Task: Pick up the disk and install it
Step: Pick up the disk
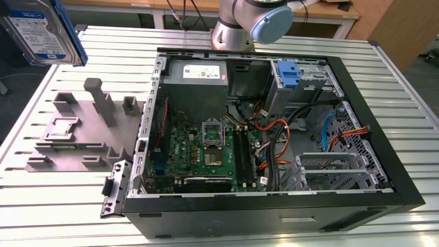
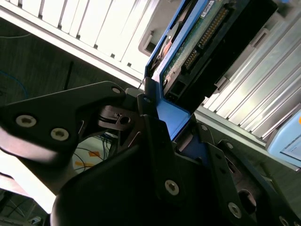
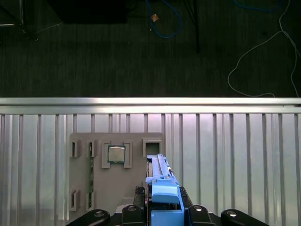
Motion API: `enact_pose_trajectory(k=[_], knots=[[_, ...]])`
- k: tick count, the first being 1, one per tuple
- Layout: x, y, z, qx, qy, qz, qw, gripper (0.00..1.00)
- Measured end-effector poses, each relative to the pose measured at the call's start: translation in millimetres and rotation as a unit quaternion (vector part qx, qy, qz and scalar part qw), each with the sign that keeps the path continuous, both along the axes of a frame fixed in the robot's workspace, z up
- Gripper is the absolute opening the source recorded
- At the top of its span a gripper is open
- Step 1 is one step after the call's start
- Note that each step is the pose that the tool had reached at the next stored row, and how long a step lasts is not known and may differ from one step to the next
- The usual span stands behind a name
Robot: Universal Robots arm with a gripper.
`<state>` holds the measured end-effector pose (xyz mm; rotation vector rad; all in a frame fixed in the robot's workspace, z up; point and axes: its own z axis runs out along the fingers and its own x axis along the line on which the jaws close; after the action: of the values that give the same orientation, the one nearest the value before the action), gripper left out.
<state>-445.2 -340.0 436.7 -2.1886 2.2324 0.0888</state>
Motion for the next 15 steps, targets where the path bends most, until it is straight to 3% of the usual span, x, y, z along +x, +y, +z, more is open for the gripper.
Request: enact_pose_trajectory(k=[15], knots=[[0.0,0.0,9.5,0.0000,0.0000,0.000,1.0000,0.37]])
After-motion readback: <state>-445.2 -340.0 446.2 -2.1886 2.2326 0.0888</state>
